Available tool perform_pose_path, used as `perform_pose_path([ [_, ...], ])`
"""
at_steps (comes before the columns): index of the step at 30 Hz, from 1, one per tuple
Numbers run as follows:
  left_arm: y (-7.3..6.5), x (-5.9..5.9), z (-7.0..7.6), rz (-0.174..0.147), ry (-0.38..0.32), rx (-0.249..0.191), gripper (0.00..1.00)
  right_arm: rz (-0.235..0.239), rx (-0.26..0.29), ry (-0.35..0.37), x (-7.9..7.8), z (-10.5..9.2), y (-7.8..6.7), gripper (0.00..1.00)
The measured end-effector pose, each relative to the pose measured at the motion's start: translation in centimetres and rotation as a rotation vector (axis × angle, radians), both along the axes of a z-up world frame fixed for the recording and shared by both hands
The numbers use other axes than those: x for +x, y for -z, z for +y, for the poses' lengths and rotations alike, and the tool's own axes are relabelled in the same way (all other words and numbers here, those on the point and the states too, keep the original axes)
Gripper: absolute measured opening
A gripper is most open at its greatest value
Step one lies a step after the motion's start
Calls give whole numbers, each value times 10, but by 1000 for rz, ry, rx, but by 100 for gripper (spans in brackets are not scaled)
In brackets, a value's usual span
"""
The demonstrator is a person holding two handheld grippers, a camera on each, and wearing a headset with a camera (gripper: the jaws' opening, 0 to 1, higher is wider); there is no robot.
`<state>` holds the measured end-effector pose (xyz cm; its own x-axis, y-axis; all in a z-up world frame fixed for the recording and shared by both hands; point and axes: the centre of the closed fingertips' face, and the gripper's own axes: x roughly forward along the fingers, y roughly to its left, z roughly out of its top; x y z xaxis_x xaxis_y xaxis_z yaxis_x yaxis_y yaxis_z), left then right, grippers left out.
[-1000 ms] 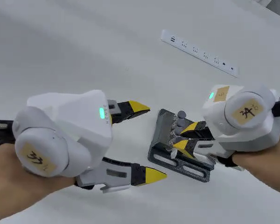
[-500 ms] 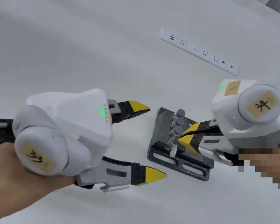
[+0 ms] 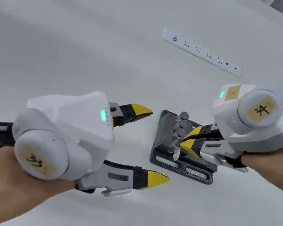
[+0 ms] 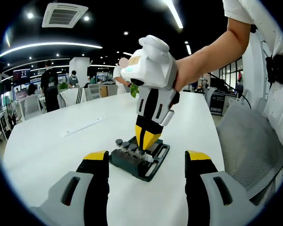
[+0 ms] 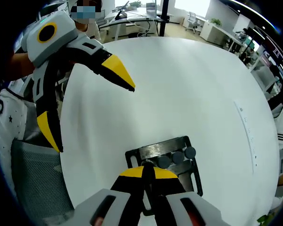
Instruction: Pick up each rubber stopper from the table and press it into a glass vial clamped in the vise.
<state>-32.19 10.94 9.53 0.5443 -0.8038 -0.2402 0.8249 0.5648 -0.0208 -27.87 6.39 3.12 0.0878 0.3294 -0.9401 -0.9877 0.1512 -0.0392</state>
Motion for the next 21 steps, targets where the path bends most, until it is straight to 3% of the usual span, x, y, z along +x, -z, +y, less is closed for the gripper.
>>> perform_pose_path([
  [14, 2, 2, 2, 0, -11, -3, 63, 7, -41, -46, 0, 3, 2, 0],
  [21, 0, 3, -1, -5, -9, -8, 63, 38, -54, -39, 1, 1, 4, 0],
])
